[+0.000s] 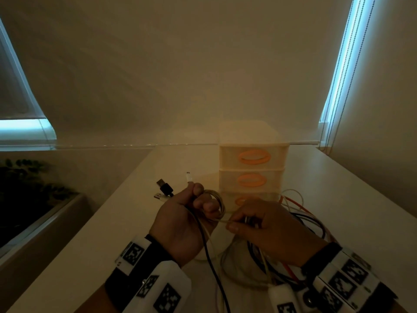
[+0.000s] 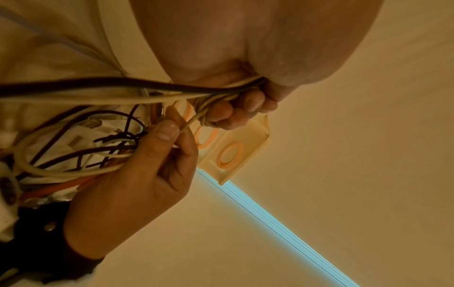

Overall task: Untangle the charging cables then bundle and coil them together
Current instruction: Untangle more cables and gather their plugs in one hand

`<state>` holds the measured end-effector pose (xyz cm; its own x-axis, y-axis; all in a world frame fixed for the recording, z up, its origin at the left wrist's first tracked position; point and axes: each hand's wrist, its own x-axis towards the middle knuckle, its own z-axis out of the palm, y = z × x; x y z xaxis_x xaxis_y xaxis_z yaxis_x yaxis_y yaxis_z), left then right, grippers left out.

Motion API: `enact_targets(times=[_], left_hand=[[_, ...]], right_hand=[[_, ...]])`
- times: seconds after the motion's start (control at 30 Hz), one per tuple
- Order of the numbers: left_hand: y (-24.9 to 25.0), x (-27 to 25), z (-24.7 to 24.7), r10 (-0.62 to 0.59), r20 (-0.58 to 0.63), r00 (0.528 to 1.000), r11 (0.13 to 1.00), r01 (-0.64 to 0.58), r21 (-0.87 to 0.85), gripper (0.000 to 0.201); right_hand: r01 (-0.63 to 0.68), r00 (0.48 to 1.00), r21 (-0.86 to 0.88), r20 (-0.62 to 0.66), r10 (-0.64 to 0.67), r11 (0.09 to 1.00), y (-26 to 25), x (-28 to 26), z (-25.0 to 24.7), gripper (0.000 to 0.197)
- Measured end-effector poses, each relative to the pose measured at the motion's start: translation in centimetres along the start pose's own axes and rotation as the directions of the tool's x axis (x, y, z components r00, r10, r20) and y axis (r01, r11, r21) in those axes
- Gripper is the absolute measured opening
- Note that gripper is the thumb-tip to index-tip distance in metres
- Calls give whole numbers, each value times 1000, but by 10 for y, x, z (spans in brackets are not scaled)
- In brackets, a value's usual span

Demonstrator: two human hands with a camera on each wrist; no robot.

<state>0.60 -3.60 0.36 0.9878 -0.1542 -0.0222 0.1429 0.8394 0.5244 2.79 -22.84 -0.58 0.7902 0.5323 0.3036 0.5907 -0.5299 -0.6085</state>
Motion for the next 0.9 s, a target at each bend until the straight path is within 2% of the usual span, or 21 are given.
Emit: enact_targets(times=[0.13, 0.2, 0.27, 0.37, 0.53, 0.63, 0.77, 0.9], left_hand=[[7, -1, 0, 43, -17, 999, 999, -43, -2, 37], [12, 0, 0, 69, -33, 997, 997, -70, -13, 38], [15, 0, -1, 93, -49, 994, 995, -95, -20, 38], [14, 3, -3, 123, -96, 988, 992, -125, -17, 40], [41, 11, -18, 234, -210, 949, 964, -255, -78, 37], [64, 11, -27, 277, -242, 930, 943, -312, -119, 41], [61, 12, -29, 303, -198, 932, 942, -324, -85, 42], [47, 10, -20, 265, -152, 952, 960, -275, -52, 42]], right_hand=[[85, 996, 29, -30, -84, 996, 0, -5, -10, 36], [85, 996, 38, -34, -84, 996, 1, -8, -17, 42], [84, 996, 14, -20, -84, 996, 2, -10, -22, 37], [146, 989, -79, -29, -148, 986, 2, -12, -25, 11], [154, 983, -125, -79, -165, 980, 6, -14, -42, 34], [155, 975, -154, -133, -176, 976, 12, -13, -49, 33], [183, 967, -207, -138, -214, 961, 17, -11, -53, 25], [168, 972, -142, -144, -188, 975, 16, -15, -51, 40]])
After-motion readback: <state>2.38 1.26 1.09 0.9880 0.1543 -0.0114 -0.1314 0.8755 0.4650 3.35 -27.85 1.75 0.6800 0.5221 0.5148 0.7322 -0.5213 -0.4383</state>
